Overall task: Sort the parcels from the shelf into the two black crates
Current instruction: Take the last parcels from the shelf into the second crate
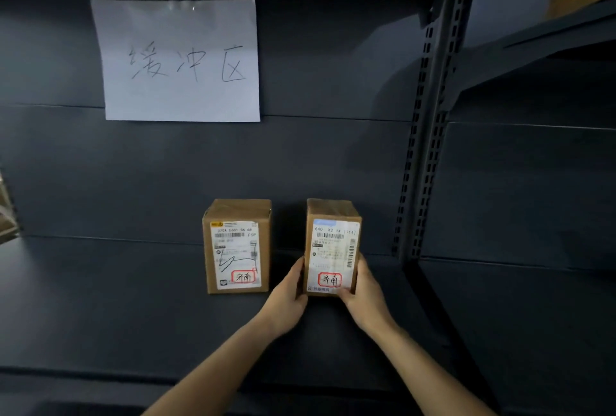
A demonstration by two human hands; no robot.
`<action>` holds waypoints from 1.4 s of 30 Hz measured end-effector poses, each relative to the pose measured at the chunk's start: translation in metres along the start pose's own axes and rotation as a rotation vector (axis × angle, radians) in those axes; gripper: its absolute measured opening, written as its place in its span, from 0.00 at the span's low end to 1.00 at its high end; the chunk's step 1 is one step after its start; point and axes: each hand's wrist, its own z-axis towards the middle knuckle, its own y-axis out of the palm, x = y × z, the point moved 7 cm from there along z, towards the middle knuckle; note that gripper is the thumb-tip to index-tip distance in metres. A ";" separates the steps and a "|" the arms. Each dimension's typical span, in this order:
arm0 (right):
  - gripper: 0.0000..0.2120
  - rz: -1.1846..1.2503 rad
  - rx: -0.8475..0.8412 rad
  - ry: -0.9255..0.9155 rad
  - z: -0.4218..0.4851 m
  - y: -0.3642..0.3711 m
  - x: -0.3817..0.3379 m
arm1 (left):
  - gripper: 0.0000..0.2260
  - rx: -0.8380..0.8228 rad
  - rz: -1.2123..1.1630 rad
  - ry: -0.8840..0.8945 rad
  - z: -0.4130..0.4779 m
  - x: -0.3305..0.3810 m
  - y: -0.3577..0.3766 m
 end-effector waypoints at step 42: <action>0.32 0.131 -0.194 0.122 0.031 0.027 -0.010 | 0.26 0.236 -0.088 -0.044 -0.018 -0.059 -0.138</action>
